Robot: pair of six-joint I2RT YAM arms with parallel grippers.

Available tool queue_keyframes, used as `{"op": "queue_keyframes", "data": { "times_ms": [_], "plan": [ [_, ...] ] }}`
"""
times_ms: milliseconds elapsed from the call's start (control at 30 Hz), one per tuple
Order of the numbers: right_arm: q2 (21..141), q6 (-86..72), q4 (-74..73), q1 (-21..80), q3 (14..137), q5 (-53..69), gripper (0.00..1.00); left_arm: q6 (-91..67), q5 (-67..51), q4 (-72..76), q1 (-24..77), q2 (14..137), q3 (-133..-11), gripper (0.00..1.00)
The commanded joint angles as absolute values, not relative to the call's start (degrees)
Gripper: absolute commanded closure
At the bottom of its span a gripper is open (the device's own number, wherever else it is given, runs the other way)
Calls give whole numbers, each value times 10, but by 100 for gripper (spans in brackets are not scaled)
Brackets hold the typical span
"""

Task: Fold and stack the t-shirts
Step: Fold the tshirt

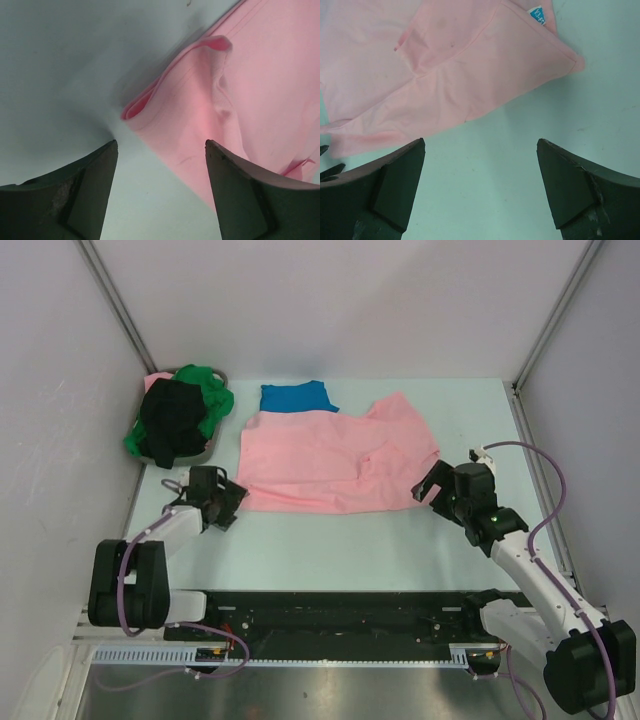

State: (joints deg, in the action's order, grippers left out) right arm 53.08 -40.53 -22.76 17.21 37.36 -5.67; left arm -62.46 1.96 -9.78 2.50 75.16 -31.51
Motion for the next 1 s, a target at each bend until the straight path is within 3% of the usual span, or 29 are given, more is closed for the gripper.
{"op": "queue_keyframes", "data": {
  "times_ms": [0, 67, 100, 200, 333, 400, 533, 667, 967],
  "plan": [
    [525, -406, -199, 175, 374, -60, 2, -637, 50, -106, 25, 793, -314, 26],
    [526, -404, -199, 174, 374, -60, 2, -635, 47, -104, 25, 808, -316, 33],
    [526, -404, -200, 173, 374, -61, 2, -630, 48, -99, 25, 813, -316, 49],
    [531, -408, -201, 172, 372, -64, 2, -632, 49, -87, 25, 825, -315, 73],
    [535, -409, -201, 168, 366, -67, 2, -627, 51, -87, 25, 841, -326, 84],
    [537, -410, -202, 164, 358, -68, 2, -624, 54, -85, 25, 844, -330, 100],
    [548, -427, -204, 135, 337, -59, 4, -621, 49, -78, 25, 832, -323, 100],
    [561, -460, -207, 108, 313, -52, 13, -615, 49, -89, 23, 813, -322, 100],
    [626, -500, -131, 88, 290, -58, 21, -608, 35, -98, 15, 777, -315, 100]
  ]
}}
